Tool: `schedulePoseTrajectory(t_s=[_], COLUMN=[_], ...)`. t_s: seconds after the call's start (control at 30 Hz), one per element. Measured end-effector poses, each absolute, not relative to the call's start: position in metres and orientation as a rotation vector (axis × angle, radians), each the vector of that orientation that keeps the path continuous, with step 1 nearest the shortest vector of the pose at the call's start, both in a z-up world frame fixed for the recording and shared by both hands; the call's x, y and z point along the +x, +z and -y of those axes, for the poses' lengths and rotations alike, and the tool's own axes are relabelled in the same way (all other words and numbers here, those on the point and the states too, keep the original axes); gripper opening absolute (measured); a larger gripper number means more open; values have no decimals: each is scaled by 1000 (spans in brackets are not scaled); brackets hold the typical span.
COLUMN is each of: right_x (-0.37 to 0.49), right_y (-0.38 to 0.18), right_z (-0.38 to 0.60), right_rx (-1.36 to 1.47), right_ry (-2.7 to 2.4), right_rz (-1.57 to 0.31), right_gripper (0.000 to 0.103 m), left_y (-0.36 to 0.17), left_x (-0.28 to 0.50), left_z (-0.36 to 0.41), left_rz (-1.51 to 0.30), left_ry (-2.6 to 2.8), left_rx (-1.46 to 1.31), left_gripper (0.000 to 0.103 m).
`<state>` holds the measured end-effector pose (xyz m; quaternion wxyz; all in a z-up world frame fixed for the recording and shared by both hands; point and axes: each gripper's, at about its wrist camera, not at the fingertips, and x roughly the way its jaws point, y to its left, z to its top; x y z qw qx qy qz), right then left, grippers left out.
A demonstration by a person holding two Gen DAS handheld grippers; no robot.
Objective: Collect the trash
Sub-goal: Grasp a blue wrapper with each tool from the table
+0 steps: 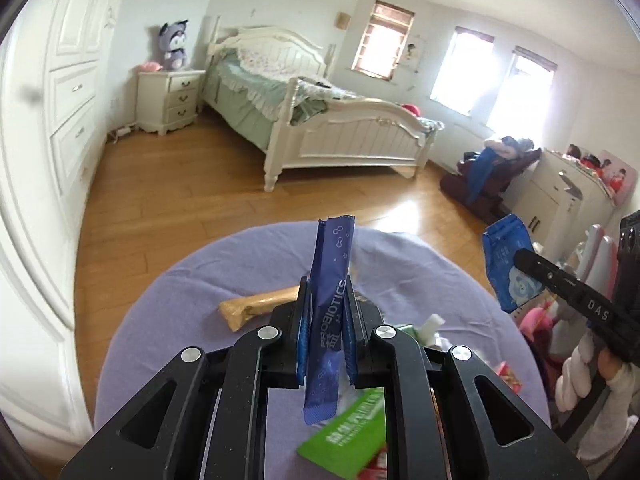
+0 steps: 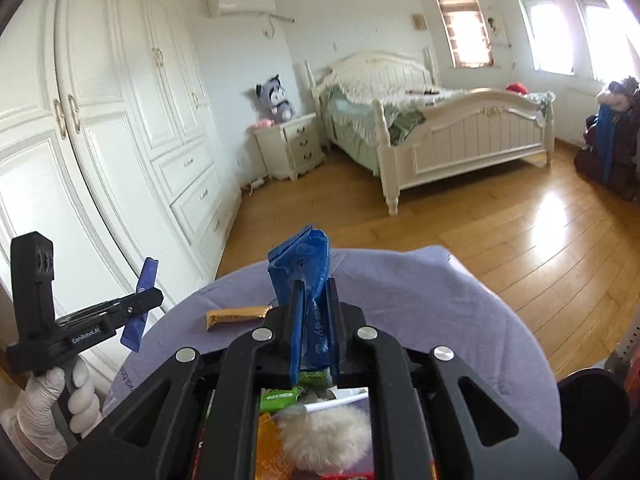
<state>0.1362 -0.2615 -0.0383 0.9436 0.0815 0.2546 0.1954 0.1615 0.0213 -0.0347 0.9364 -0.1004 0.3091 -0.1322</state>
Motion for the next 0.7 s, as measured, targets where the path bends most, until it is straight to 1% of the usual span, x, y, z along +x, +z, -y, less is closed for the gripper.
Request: schedulePoseTrajectory(t_s=[0.1, 0.23, 0.47, 0.7], right_x=[107, 86, 65, 49], right_y=[-32, -26, -23, -51], right_z=[279, 306, 366, 426], right_rx=[148, 137, 136, 166], right_ry=[325, 247, 94, -56], right_rz=[-442, -398, -368, -408], right_gripper=[10, 10, 10, 11], left_y=[-15, -3, -10, -26], left_x=[145, 131, 114, 107], left_z=[10, 65, 172, 248], left_rz=[-609, -609, -627, -645], left_ry=[-364, -482, -666, -811], left_rx=[-181, -136, -42, 14], left_gripper=[15, 15, 15, 15])
